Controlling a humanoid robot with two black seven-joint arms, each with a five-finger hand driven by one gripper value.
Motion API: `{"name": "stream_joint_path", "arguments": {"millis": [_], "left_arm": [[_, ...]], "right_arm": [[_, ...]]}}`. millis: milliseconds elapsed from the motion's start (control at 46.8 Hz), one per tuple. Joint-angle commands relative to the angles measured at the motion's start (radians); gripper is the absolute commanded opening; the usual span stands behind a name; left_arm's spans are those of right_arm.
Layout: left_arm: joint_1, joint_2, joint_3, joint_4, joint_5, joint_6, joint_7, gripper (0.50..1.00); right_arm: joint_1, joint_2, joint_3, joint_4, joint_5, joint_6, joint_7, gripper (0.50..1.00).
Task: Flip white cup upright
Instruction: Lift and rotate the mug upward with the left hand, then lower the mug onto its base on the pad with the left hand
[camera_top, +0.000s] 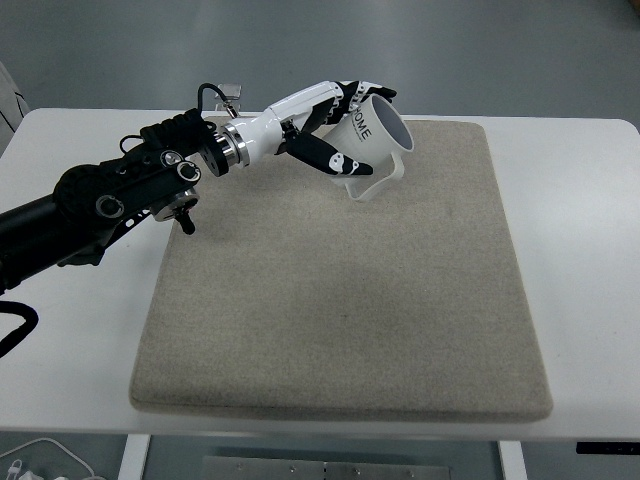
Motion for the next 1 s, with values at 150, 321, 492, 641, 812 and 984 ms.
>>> {"name": "stream_joint_path", "arguments": {"millis": [150, 321, 492, 641, 812, 984], "left_arm": [[0.058, 0.022, -0.003, 0.001, -0.053, -0.006, -0.169, 0.5], [0.089, 0.051, -0.019, 0.001, -0.13, -0.114, -0.181, 0.5], [0.127, 0.069, -0.038, 0.033, -0.239, -0.247, -0.181, 0.5], [0.163, 0.077, -0.036, 0.071, -0.251, -0.339, -0.181, 0.5], [0.181, 0.074, -0.007, 0.11, -0.205, -0.347, -0.181, 0.5], [0.181, 0.072, -0.021, 0.141, -0.078, -0.342, -0.181, 0.5]], "right_arm": [[0.0, 0.0, 0.0, 0.0, 0.0, 0.0, 0.0, 0.93], [0.0, 0.0, 0.0, 0.0, 0.0, 0.0, 0.0, 0.93], [0.0, 0.0, 0.0, 0.0, 0.0, 0.0, 0.0, 0.93], [-0.001, 0.0, 0.0, 0.0, 0.0, 0.0, 0.0, 0.93], [-0.001, 0.0, 0.0, 0.0, 0.0, 0.0, 0.0, 0.93], [0.0, 0.0, 0.0, 0.0, 0.0, 0.0, 0.0, 0.93]]}}
